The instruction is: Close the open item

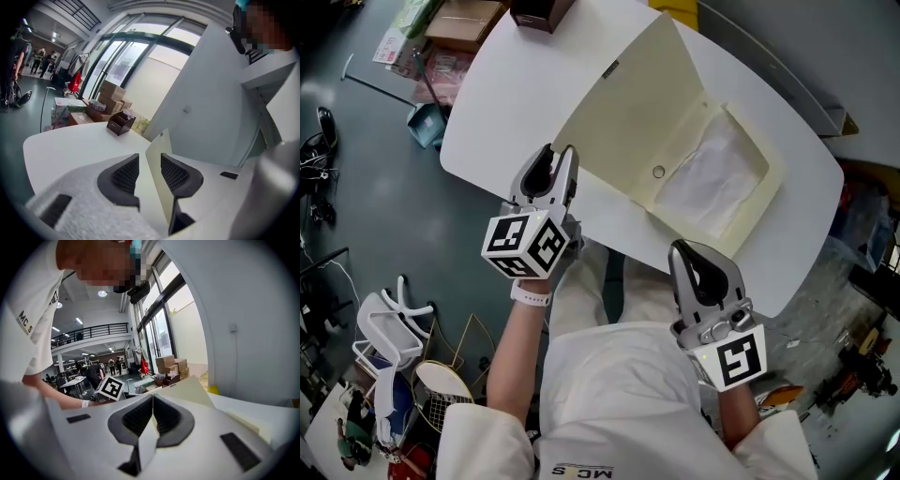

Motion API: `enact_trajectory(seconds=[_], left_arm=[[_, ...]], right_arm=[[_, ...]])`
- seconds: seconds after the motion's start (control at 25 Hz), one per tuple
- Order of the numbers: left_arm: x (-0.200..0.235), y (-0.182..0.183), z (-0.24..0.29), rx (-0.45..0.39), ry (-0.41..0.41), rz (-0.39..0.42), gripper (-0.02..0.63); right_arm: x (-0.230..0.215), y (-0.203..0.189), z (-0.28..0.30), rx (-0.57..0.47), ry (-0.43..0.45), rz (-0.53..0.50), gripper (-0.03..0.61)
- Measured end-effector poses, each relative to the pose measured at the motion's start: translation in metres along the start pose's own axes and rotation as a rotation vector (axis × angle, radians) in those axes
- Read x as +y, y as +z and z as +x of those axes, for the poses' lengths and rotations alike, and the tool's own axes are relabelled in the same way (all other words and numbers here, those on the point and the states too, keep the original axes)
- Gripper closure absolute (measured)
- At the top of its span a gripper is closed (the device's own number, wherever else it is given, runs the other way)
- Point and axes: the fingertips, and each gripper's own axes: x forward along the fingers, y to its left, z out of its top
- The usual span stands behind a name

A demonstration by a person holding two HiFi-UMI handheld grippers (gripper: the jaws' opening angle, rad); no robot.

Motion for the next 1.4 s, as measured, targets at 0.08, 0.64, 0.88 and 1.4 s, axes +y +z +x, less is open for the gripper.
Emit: enact_trajectory(seconds=[0.08,0.64,0.88,1.4], left_arm=[[-0.002,-0.003,0.002,0.005,-0.013,0.01,0.47],[-0.025,-0.001,-0.007,-0.022,-0.061,0.028,0.586],[-0.051,0.002,-0.014,-0.028,-0.112,0.104,0.588],[-0.132,-0.007,-0.038,-0.004,-0.249,0.241,0.588]], right_arm=[[0.004,-0.002,0.0,0.006,0.008,0.005,0.563],[0.008,0.001,-0.016,-0.017,-0.017,0.012,0.563],[0.005,-0.001,-0.023,-0.018,-0.042,0.015,0.563],[-0.005,0.011,-0.05,-0.082,-0.111,0.061,0.563]])
